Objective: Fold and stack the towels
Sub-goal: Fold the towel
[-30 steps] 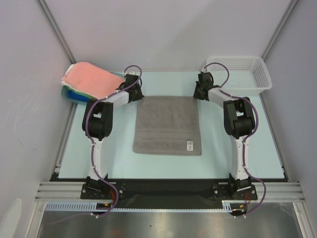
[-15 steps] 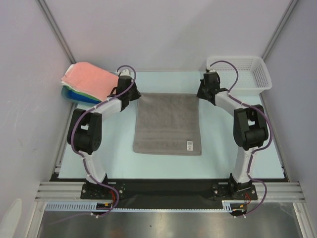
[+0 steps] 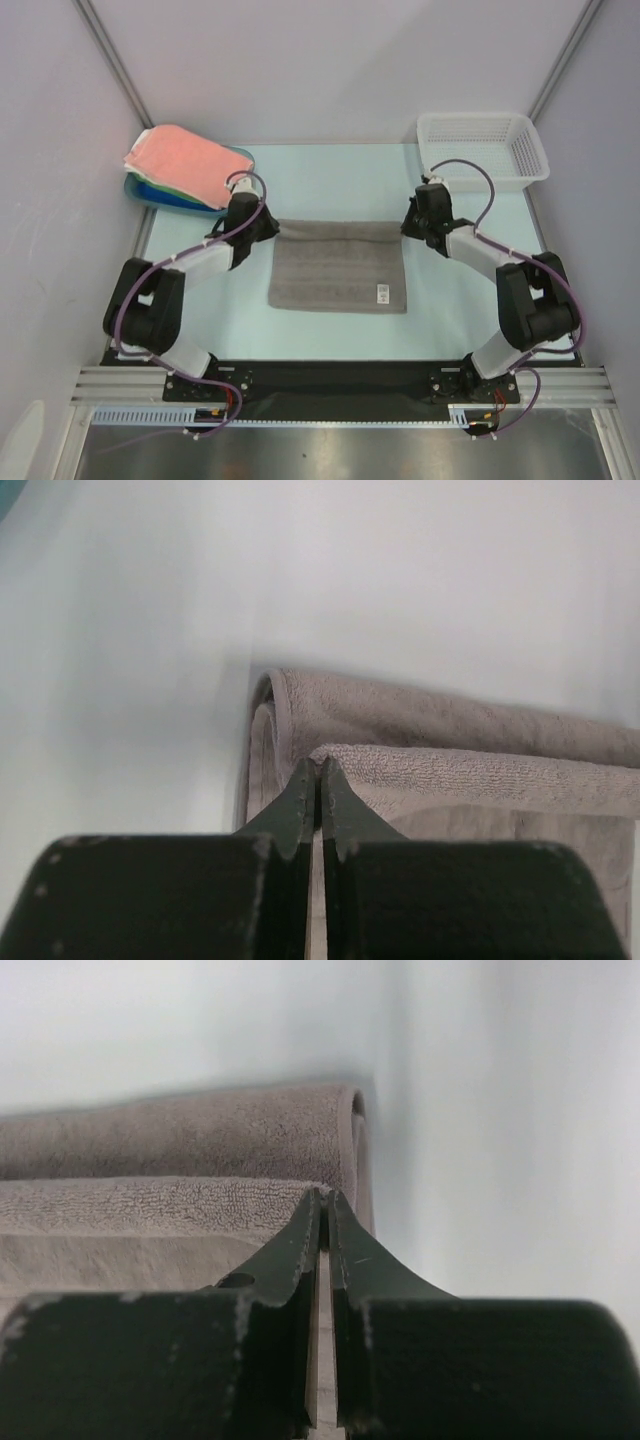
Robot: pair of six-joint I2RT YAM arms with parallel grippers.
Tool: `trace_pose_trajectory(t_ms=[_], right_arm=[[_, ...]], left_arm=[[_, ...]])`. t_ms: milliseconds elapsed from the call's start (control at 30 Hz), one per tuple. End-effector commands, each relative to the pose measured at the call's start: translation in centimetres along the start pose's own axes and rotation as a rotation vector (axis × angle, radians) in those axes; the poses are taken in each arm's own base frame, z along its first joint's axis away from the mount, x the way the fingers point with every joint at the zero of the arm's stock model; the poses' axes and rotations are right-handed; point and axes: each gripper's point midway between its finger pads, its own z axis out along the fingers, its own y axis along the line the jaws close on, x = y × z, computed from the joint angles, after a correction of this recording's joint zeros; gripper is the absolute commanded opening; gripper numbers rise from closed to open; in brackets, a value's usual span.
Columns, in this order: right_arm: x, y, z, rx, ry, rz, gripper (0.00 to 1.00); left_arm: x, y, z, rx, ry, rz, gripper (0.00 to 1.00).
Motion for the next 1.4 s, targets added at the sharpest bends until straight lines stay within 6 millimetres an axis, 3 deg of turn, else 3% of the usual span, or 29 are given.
trace_pose_trajectory(t_ms=[0, 33, 67, 133, 167, 300, 400, 567, 833, 1000, 1100, 1200, 1367], right_arm=[[-0.6, -0.9, -2.2, 0.025, -0.078, 0.044, 0.00], [1.4, -1.8, -2.4, 0.035, -0.050, 0.052, 0.06], [1.2, -1.6, -3.4, 0.011, -0.071, 0.061, 0.11], [2.7, -2.1, -4.4, 0.006, -0.058, 0.065, 0.21], [3.9, -2.8, -4.8, 0.011, -0.042, 0.065, 0.32], [3.5, -3.2, -7.5, -0.007, -0.096, 0.080, 0.46], [3.5, -3.2, -7.9, -0.009, -0.087, 0.089, 0.48], [4.1, -2.7, -6.4, -0.004, -0.020, 0.092, 0.49], [4.2, -1.3, -3.4, -0.026, 0.046, 0.120, 0.50], [5.7, -1.6, -1.9, -0.014, 0.093, 0.130, 0.50], [6.4, -1.7, -1.5, -0.015, 0.108, 0.131, 0.50], [7.3, -2.0, -1.4, -0.009, 0.126, 0.136, 0.43], [7.2, -2.0, -1.2, -0.015, 0.109, 0.146, 0.39]], left_arm=[[-0.4, -0.7, -2.4, 0.017, -0.086, -0.029, 0.01], [0.8, -0.1, -3.1, 0.009, -0.075, -0.040, 0.03], [1.3, 0.5, -3.5, -0.022, -0.083, -0.043, 0.14], [2.3, 0.5, -4.5, -0.025, -0.083, -0.055, 0.18], [3.5, 1.5, -4.8, -0.049, -0.072, -0.054, 0.28], [4.3, 2.3, -6.5, -0.071, -0.085, -0.087, 0.44], [3.9, 1.8, -7.5, -0.061, -0.092, -0.111, 0.48], [3.2, 0.7, -7.8, -0.072, -0.042, -0.121, 0.51], [5.5, 1.6, -6.1, -0.173, 0.082, -0.137, 0.51], [7.1, 2.0, -5.1, -0.186, 0.135, -0.140, 0.52], [7.8, 2.1, -4.7, -0.183, 0.153, -0.145, 0.51], [8.4, 2.2, -4.4, -0.184, 0.164, -0.148, 0.51], [8.7, 2.1, -4.3, -0.173, 0.170, -0.150, 0.48]])
